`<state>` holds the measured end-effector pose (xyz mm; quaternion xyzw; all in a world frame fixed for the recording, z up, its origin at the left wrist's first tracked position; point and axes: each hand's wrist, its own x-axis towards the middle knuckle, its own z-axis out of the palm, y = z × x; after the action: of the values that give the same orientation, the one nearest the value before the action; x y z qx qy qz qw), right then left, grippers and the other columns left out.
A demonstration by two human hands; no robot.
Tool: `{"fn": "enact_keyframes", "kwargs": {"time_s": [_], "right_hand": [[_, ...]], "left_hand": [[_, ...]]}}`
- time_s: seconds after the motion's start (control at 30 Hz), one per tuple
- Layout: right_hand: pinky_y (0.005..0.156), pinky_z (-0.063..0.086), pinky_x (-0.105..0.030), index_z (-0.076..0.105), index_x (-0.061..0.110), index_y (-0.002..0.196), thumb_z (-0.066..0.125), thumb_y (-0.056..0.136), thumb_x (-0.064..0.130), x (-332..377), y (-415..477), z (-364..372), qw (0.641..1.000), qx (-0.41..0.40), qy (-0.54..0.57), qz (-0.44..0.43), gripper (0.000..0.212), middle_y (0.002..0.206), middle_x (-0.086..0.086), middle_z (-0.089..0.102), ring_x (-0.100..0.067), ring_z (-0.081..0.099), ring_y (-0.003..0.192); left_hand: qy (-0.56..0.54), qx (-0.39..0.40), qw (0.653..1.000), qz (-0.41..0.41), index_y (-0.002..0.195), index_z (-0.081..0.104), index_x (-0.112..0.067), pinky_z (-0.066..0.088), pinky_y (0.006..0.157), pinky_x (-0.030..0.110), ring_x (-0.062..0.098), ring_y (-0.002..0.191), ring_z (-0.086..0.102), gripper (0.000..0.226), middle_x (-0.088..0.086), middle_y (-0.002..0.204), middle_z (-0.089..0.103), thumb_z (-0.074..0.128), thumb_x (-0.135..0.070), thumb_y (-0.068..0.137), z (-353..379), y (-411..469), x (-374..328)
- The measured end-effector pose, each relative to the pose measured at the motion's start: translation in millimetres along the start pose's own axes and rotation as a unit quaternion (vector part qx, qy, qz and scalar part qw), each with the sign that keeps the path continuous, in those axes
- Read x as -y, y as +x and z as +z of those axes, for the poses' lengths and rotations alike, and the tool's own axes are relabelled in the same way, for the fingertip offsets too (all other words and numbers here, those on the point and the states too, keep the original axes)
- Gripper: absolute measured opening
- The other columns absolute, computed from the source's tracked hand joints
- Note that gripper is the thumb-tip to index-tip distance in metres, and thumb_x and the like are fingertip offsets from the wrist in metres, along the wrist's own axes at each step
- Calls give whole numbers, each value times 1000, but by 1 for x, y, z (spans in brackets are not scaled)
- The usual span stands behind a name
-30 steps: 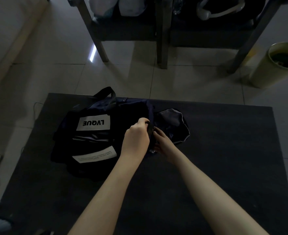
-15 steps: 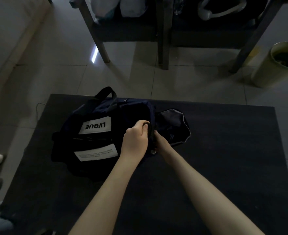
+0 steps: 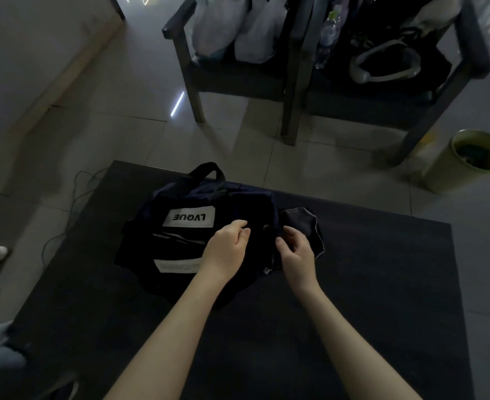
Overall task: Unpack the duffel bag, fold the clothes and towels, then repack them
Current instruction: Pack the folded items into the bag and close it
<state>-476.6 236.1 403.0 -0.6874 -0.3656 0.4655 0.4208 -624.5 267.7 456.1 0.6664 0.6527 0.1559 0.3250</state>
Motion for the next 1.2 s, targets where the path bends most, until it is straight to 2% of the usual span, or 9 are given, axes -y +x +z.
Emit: {"fn": "enact_keyframes", "kwargs": {"time_s": [0.1,0.23,0.57,0.73,0.83,0.9,0.97,1.03,1.2], "right_hand": [[108,34,-27,53,9,130,62,90,18,22,-16,20,981,21,-141,-130,42,131,0,51,-15,44,126],[115,18,-34,52,16,133,61,89,25,42,-22,58,929,54,-297,-216,46,137,2,52,-15,40,132],[113,29,-32,46,15,139,59,91,27,62,-17,161,883,182,-370,-225,51,144,-2,45,-19,38,134],[114,25,-34,43,19,141,57,91,29,64,-9,197,855,204,-412,-238,53,147,-1,41,-20,34,137],[115,23,-33,42,19,141,57,91,28,69,-4,216,843,213,-422,-257,53,148,-1,38,-20,32,138],[114,24,-34,42,19,141,58,91,27,72,-2,229,835,219,-424,-275,53,148,-1,38,-20,33,137],[114,23,-34,42,19,141,58,90,27,74,0,240,828,228,-427,-282,54,149,-1,38,-20,33,137],[114,22,-35,41,19,142,57,90,27,75,1,250,821,239,-435,-283,54,149,0,37,-19,32,138],[114,21,-36,41,20,142,56,91,29,75,6,266,811,238,-454,-282,54,149,0,37,-19,31,138]], "left_hand": [[12,-29,1000,-2,127,57,-13,44,91,28,19,113,57,33,4,121,63,42,-26,100,-20,0,21],[16,-56,997,-40,122,60,-12,46,89,30,20,110,58,30,5,119,63,43,-24,100,-54,1,57],[49,-72,980,-177,135,47,-14,44,99,43,23,124,45,39,7,138,45,43,-17,97,-120,26,178],[11,28,976,-217,146,33,-17,34,109,43,23,137,32,49,4,151,32,43,-26,99,-134,53,214],[47,73,975,-203,147,30,-21,32,110,45,23,139,29,52,1,152,31,44,-32,98,-143,66,228],[11,104,968,-228,146,32,-22,38,106,44,24,131,40,52,4,147,39,46,-35,98,-147,72,236],[-73,120,952,-272,139,43,-20,49,95,41,21,111,57,45,5,128,55,49,-34,97,-149,75,242],[-94,110,946,-289,128,53,-17,54,84,37,16,93,62,36,1,107,61,52,-32,95,-149,76,248],[-165,44,943,-287,100,58,-19,47,59,26,14,77,61,14,3,91,61,49,-28,97,-155,75,255]]}}
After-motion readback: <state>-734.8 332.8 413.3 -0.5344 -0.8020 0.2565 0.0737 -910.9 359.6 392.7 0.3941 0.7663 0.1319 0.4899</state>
